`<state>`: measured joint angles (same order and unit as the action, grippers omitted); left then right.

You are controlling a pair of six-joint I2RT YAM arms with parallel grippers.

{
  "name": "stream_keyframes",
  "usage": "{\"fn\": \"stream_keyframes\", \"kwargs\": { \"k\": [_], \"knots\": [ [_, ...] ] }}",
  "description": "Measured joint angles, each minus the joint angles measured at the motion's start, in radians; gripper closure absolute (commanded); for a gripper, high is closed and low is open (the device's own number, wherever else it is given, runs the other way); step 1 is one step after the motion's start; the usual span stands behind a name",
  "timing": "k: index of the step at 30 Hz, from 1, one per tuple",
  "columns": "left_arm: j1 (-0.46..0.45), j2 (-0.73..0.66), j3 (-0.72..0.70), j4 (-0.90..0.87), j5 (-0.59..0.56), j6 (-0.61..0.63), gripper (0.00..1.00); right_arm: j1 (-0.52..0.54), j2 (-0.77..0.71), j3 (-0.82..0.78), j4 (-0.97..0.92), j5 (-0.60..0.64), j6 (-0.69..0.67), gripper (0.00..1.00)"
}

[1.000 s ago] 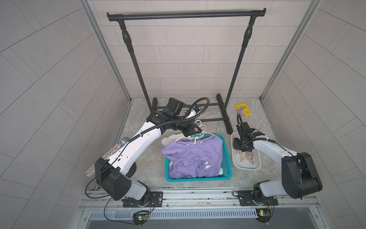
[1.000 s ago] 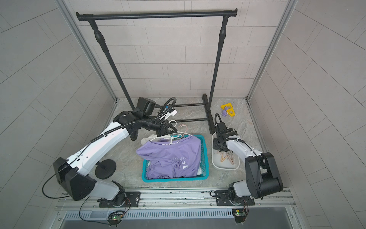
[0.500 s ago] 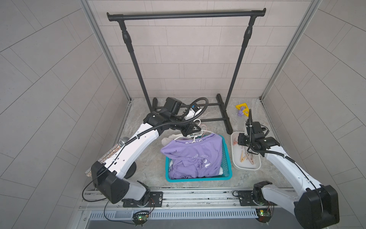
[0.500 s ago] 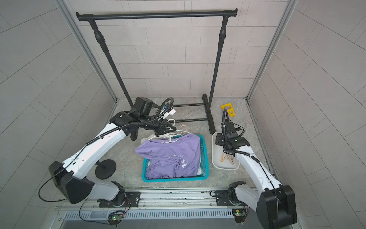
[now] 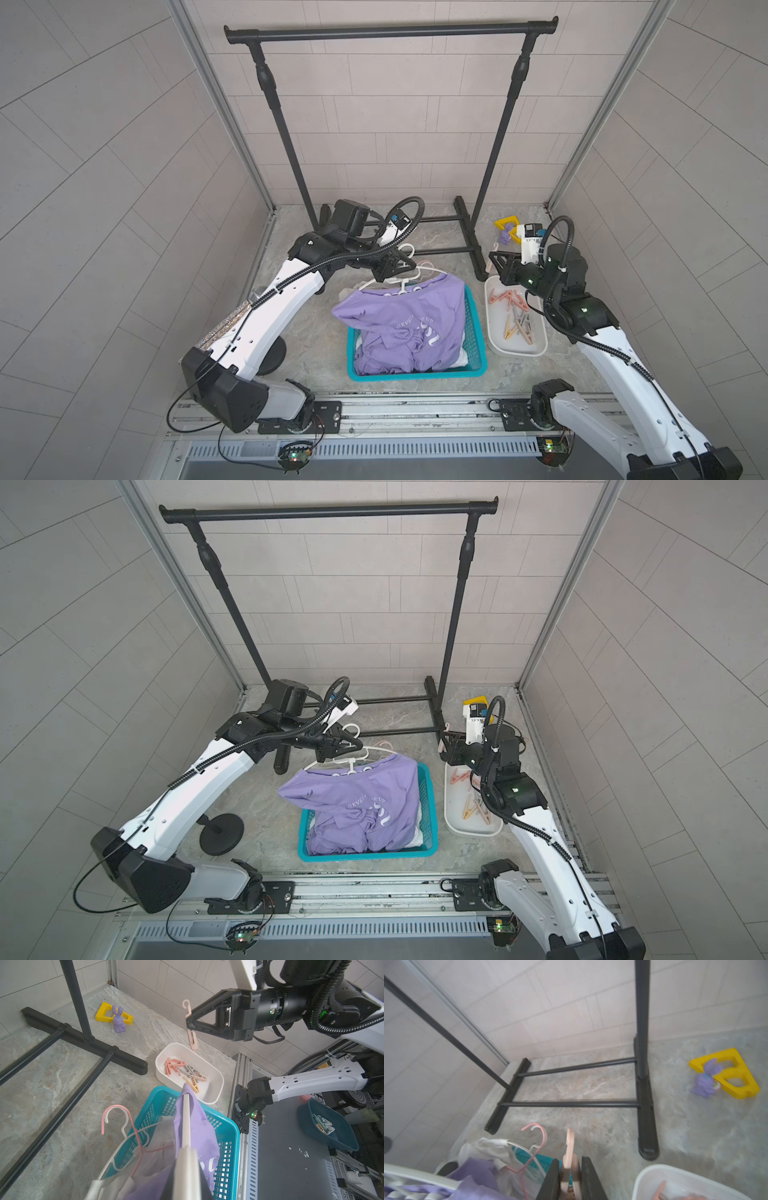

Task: Use clothespins to secure the t-shirt on both sides of the hanger
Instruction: Clamp the T-shirt on the hanger.

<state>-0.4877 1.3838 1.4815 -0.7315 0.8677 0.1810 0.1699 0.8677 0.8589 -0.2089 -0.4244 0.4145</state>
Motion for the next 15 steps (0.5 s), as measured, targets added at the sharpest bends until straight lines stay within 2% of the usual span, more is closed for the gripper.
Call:
{"fn": "stream_keyframes", "kwargs": {
  "k": [5,15],
  "knots": [
    [0.033,0.0,0.002,0.002,0.037,-0.012,1.0,0.0,-0.01,-0.005,0.122,-0.106,0.014,1.0],
    [0.085,0.0,0.014,0.006,0.111,-0.045,1.0,0.0,0.016,-0.096,0.481,-0.313,0.109,1.0]
  ]
}}
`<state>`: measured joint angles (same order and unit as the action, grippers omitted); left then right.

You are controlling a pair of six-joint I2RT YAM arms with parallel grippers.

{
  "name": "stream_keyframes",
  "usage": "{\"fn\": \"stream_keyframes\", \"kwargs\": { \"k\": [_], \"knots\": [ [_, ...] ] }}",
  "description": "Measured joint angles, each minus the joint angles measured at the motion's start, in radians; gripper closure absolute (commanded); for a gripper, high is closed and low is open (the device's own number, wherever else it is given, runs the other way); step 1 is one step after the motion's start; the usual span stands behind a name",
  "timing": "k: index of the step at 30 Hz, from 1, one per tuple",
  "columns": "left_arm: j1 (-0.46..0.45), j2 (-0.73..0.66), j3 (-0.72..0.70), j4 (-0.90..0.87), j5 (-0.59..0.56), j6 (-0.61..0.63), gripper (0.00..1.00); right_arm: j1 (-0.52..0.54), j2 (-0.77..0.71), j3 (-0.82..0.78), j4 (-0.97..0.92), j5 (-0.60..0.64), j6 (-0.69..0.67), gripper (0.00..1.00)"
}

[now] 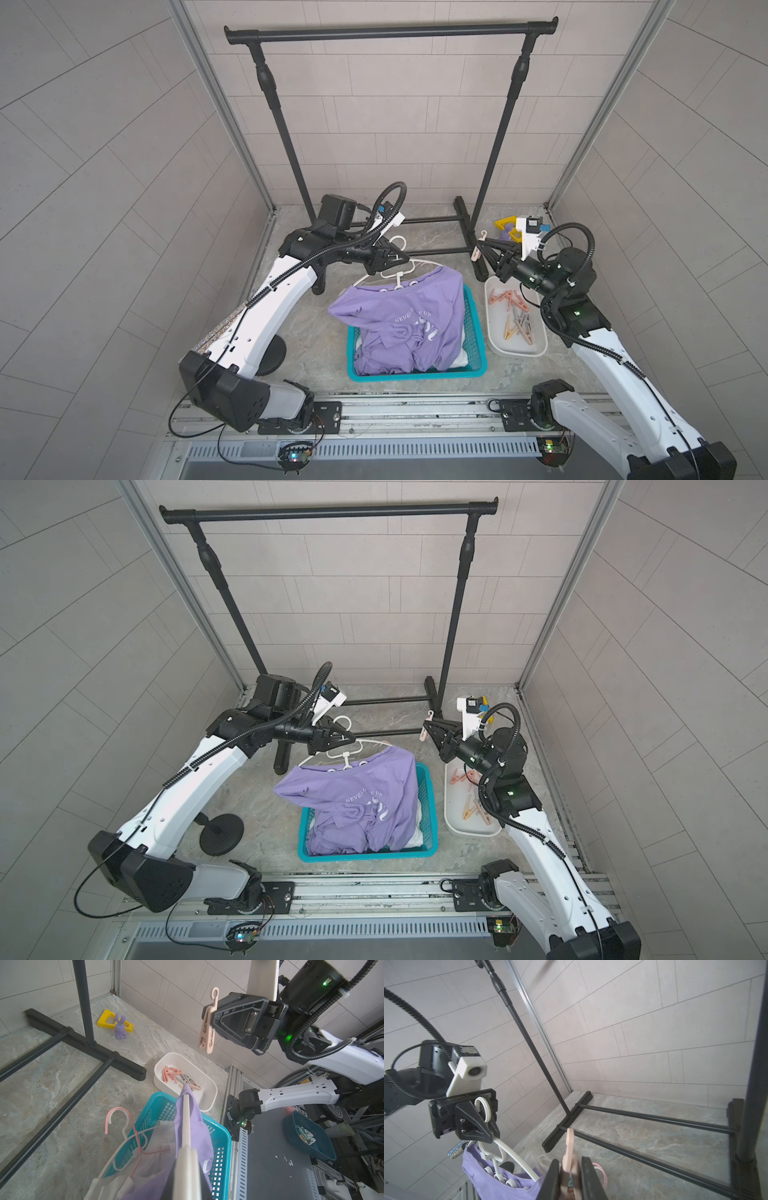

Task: Use clothespins to secure the t-shirt on both sides of the hanger
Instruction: Clamp the T-shirt on the hanger.

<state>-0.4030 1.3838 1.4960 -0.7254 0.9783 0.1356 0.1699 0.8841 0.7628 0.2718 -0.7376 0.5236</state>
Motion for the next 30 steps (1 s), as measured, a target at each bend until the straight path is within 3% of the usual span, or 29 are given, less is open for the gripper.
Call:
{"fn": "stream_keyframes", "kwargs": {
  "k": [7,30],
  "knots": [
    [0.028,0.003,0.002,0.034,0.051,-0.043,1.0,0.0,0.066,-0.018,0.221,-0.089,0.082,1.0],
    [0.116,0.019,0.006,0.096,0.127,-0.111,1.0,0.045,0.421,0.01,0.776,-0.215,0.374,1.0]
  ]
}}
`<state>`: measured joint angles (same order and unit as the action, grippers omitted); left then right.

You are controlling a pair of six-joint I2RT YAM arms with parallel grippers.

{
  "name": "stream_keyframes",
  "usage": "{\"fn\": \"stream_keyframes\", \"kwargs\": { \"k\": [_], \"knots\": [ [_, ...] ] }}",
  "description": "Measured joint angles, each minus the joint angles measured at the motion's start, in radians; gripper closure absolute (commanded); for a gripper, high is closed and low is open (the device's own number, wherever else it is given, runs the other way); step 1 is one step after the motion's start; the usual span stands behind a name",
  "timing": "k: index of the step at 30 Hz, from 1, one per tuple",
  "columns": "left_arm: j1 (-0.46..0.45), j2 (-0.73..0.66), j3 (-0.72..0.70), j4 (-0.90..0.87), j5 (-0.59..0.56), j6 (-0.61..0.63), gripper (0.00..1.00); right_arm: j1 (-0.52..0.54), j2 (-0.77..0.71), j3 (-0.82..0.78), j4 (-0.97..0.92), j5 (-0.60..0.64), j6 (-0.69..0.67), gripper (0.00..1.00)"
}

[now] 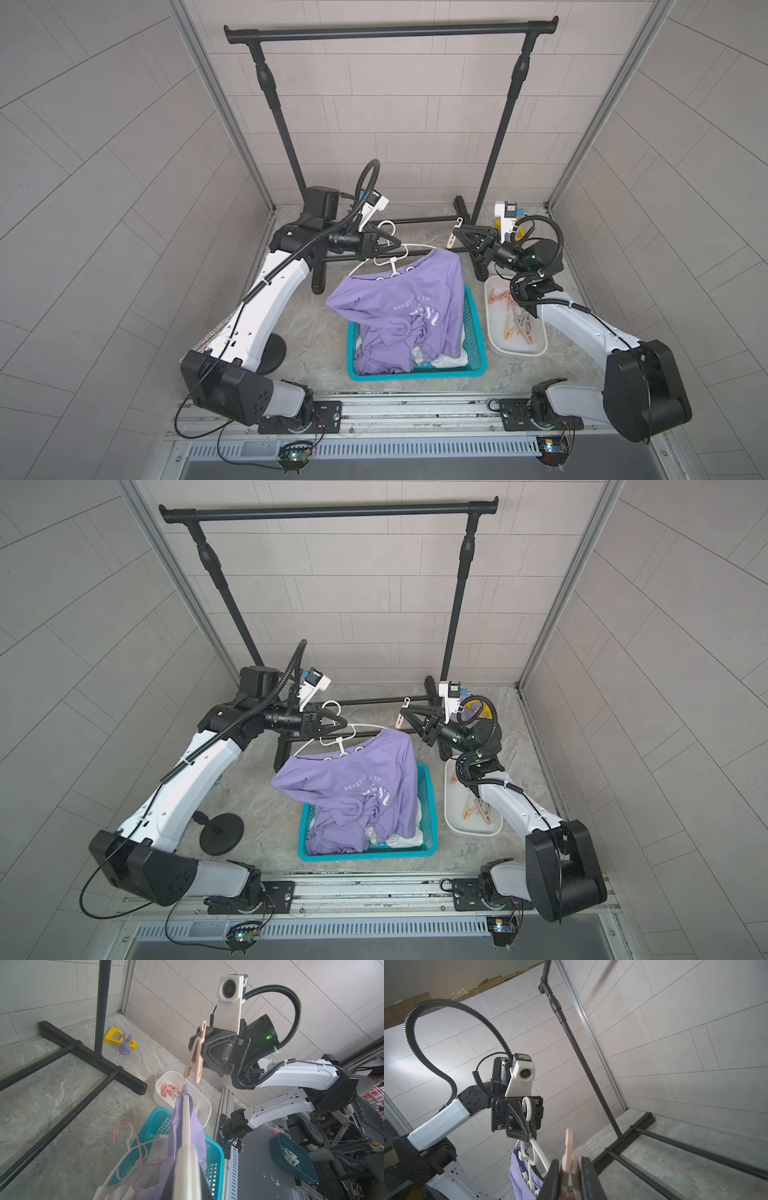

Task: Use clothespins to secure the t-shirt on both sides of the hanger
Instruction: Clamp the T-shirt on the hanger.

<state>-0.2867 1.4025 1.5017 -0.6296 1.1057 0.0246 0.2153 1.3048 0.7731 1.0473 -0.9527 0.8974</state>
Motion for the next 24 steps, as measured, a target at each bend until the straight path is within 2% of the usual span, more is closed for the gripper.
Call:
{"fn": "stream_keyframes", "kwargs": {
  "k": [15,24],
  "knots": [
    [0.027,0.006,0.0,0.053,0.049,-0.053,1.0,0.003,0.147,0.035,0.247,-0.045,0.157,1.0],
    [0.032,0.008,0.0,0.078,0.065,-0.077,1.0,0.017,0.171,0.035,0.312,-0.065,0.211,1.0]
  ]
}}
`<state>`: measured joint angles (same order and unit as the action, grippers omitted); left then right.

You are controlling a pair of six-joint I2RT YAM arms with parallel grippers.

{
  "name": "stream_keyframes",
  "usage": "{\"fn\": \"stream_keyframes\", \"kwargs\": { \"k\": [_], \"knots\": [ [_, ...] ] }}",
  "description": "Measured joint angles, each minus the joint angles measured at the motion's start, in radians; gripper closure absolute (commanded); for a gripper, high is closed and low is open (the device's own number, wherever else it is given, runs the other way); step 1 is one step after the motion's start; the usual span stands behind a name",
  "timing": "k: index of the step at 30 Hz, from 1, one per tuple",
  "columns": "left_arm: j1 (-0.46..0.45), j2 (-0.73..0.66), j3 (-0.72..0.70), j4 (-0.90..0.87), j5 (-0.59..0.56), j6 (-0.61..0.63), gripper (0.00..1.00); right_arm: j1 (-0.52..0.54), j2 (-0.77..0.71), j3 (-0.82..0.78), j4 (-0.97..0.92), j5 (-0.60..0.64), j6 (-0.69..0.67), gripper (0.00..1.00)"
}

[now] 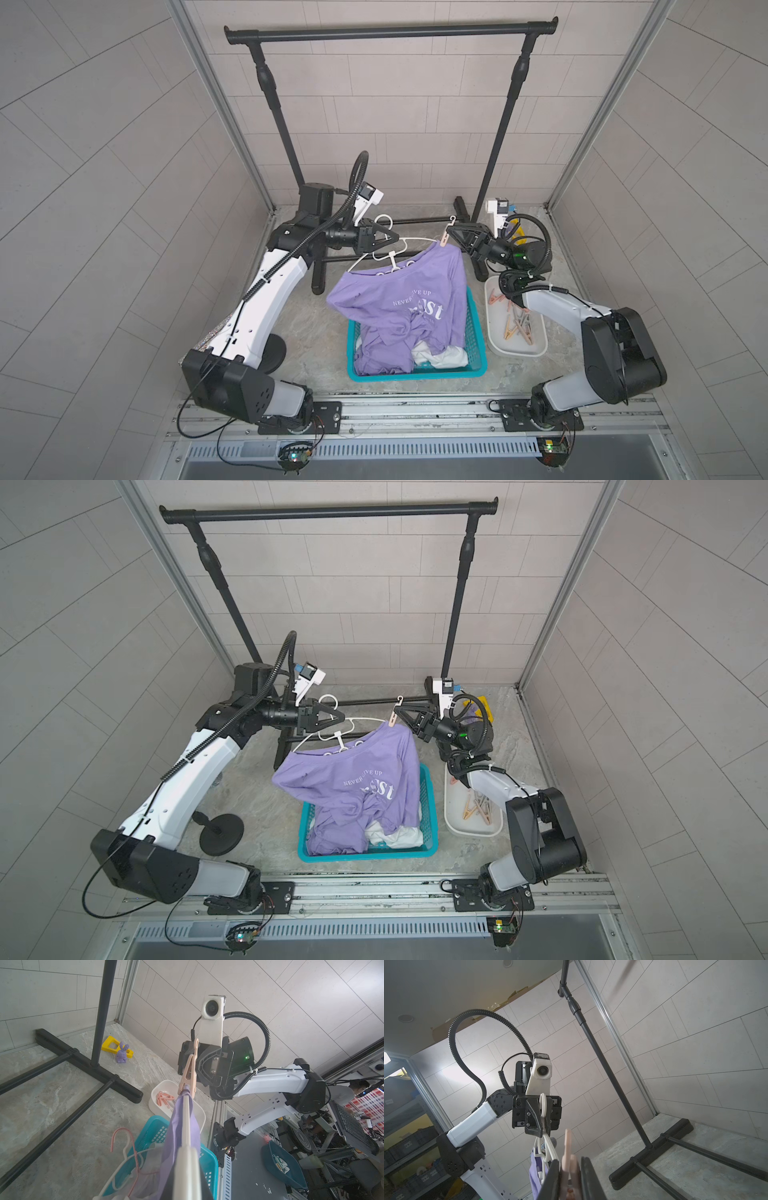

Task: Use clothespins to secure the t-shirt on both sides of the hanger
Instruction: Clamp the T-shirt on the hanger.

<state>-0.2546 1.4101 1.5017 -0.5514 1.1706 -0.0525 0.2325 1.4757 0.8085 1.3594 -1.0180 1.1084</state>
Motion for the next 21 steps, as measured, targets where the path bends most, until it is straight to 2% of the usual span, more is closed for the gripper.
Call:
{"fn": "stream_keyframes", "kwargs": {
  "k": [21],
  "knots": [
    [0.014,0.0,0.0,0.067,0.034,-0.076,1.0,0.023,0.018,0.009,0.028,-0.017,0.019,1.0]
  ]
}}
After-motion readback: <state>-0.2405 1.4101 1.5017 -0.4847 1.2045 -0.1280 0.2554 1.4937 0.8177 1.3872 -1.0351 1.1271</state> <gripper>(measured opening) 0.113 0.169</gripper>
